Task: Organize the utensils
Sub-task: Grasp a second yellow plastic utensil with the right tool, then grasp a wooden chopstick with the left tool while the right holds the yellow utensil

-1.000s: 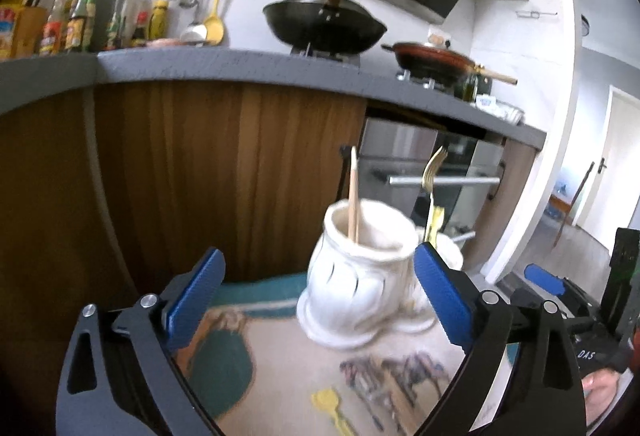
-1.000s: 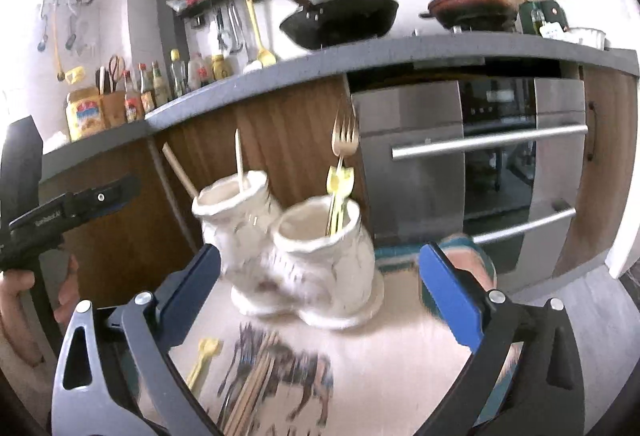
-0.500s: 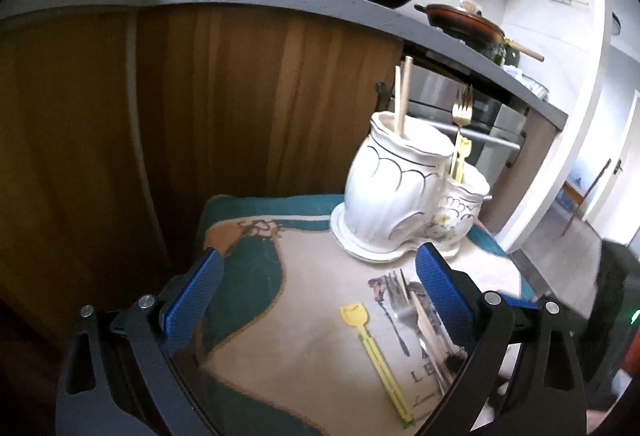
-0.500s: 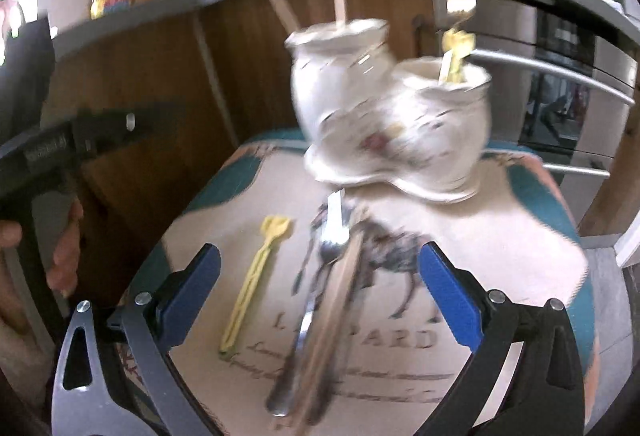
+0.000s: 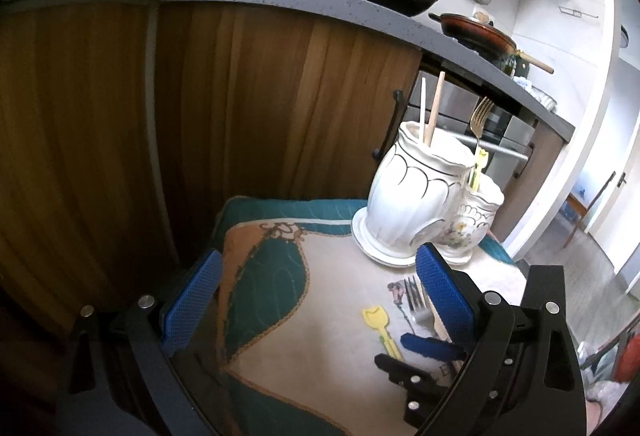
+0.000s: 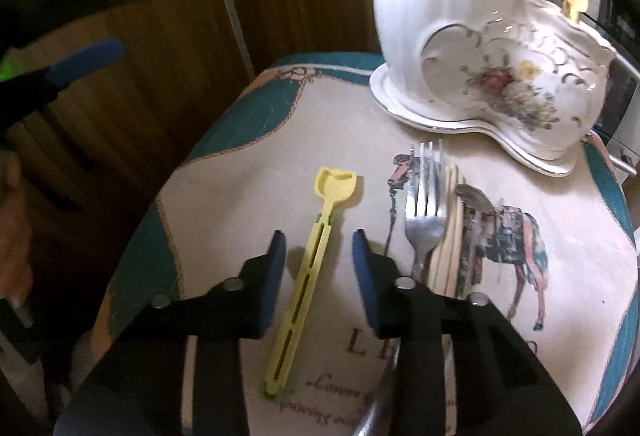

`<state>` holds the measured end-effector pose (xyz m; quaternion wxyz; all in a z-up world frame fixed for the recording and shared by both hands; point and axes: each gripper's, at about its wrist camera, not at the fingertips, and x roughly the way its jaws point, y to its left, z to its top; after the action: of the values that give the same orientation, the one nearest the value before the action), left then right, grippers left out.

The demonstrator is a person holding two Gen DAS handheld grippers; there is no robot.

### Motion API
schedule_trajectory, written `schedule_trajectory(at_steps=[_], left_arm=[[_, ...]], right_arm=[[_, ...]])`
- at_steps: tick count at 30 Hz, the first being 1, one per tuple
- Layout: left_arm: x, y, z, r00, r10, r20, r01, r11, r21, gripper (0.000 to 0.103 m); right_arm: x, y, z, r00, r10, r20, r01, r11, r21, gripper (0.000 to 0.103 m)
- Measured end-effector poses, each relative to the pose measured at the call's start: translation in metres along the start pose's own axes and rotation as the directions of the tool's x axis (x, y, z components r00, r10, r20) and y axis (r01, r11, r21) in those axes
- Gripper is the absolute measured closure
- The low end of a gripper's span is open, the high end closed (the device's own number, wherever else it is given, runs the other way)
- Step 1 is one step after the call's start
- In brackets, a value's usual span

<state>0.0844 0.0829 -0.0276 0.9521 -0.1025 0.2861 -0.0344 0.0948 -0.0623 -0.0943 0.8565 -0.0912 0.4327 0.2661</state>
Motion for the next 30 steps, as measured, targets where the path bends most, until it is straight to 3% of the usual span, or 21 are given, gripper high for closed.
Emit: schedule_trajectory(at_steps=[3,10,16,19,25,30], left_arm=[[0.001,0.001,0.001,1.000,0.001,-0.001,-0.001,1.000,-0.005,0.007],[0.002,-0.001,0.001,1.000,0.004,-0.008,-0.004,1.000,0.004,0.007],[0.012,-0.013,-0.008,0.999,-0.002,-0.053,0.004,0.999,0.035,0.007],[0.025,-0.026,-0.020,0.993,-0.031,-0.116,0.036,0.998,0.046,0.007],[0.045,-0.057,-0.044,0.974,-0.044,-0.223,0.071,0.991,0.113,0.007],[0.052,-0.076,-0.054,0.963,-0.042,-0.268,0.084,0.985,0.148,0.009]], right_arm=[[-0.001,0.002,-0.001,1.000,-0.012,0.007,0.013,1.000,-0.021,0.093],[-0.044,-0.030,-0.011,0.993,0.067,0.102,-0.075,0.994,0.081,0.093],[-0.097,-0.076,-0.025,0.983,0.023,0.184,-0.053,0.986,0.157,0.093],[-0.115,-0.095,-0.033,0.977,-0.032,0.211,-0.006,0.984,0.177,0.093],[-0.118,-0.103,-0.042,0.968,-0.077,0.237,0.035,0.984,0.176,0.093],[-0.120,-0.118,-0.047,0.968,-0.059,0.245,0.013,0.982,0.186,0.093]])
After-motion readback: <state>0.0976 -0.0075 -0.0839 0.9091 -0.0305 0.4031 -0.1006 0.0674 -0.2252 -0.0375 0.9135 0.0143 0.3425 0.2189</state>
